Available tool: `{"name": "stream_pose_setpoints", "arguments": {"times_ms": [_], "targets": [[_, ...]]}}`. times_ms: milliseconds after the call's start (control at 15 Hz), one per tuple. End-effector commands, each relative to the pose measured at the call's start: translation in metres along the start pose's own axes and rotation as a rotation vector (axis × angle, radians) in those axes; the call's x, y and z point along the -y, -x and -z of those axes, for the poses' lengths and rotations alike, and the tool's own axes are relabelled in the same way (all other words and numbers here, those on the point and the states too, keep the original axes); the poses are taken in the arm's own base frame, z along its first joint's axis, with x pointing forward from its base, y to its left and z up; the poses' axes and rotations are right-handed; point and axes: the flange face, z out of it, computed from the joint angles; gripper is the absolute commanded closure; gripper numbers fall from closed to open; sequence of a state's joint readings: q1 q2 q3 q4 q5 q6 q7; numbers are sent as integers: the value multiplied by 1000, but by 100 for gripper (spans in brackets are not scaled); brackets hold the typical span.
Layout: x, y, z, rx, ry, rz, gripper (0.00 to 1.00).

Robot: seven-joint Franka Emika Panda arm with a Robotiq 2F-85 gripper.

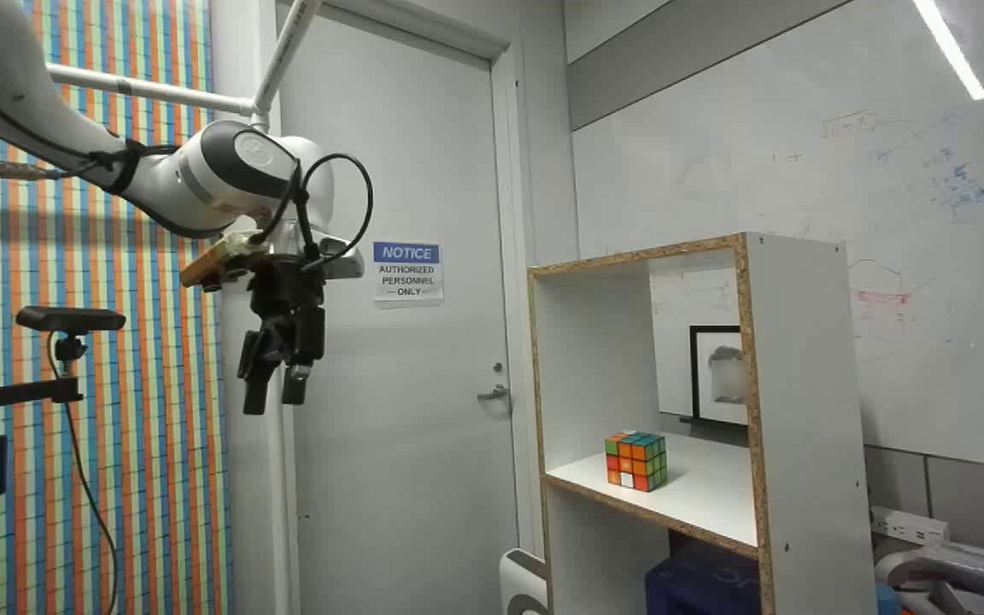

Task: Pick up the Rubik's cube from the top compartment and put it on top of the cabinet.

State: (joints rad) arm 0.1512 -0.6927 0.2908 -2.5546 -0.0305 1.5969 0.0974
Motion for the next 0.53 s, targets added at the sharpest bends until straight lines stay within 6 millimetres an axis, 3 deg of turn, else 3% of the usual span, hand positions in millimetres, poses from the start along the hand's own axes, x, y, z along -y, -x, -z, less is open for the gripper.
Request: {"name": "stream_pose_setpoints", "arguments": {"times_ms": [0, 267, 400, 467], "targets": [[0, 0, 2, -2, 0, 0, 0], [0, 0, 6, -12, 0, -1, 0], [-20, -2, 7, -118, -42, -60, 0], [-42, -8, 2, -151, -65, -102, 0]]}}
